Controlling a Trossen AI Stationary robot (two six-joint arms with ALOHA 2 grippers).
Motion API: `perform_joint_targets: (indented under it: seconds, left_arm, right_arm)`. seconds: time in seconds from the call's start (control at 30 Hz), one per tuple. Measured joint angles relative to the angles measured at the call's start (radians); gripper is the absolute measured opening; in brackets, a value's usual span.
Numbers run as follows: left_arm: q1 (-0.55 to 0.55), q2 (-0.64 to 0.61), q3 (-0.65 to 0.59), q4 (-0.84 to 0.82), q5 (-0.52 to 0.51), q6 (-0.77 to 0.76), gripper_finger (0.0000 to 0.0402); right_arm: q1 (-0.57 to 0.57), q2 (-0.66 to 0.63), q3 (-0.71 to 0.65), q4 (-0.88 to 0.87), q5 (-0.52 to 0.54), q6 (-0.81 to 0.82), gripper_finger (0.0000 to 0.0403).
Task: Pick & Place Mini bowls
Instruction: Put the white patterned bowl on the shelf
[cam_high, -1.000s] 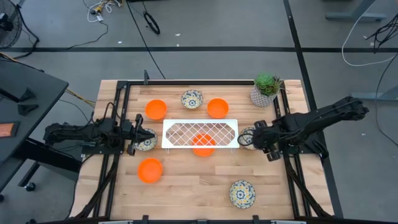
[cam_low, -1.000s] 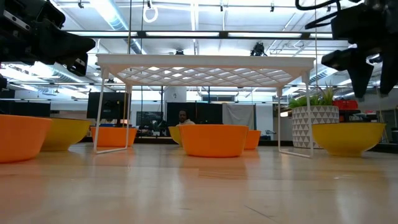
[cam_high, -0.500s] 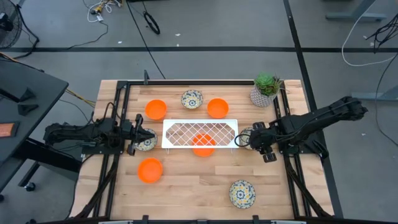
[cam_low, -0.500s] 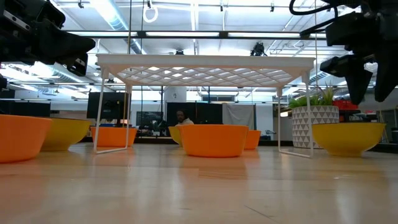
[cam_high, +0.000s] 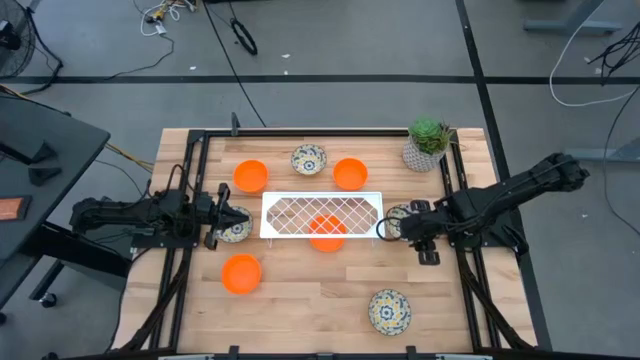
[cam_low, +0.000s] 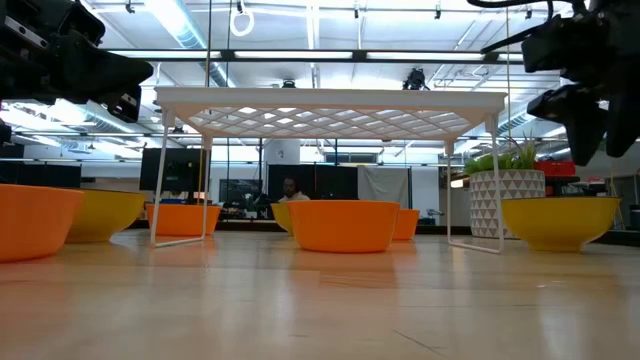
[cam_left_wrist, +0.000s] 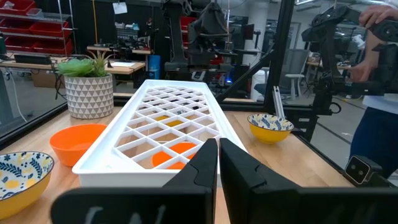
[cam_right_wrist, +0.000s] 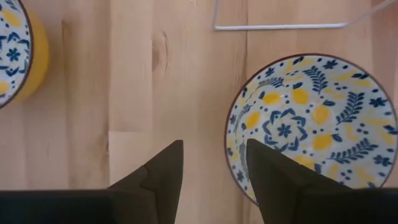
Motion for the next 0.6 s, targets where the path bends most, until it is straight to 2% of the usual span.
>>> perform_joint_targets:
  seconds: [0.17,0.33,0.6]
  left_arm:
    - [0.0,0.0,0.0,0.0,0.0,0.0,0.0023]
    - [0.0,0.0,0.0,0.0,0.0,0.0,0.0023]
    - [0.0,0.0,0.0,0.0,0.001,0.0,0.0023]
  right_arm:
    - [0.022,-0.002,0.0,-0.014,0.0,0.035,0.0178]
    - [0.009,-0.008,0.027,-0.048,-0.008,-0.059,0.0178]
    - [-0.119,-0.007,0.098,-0.076,0.045,-0.115,0.0178]
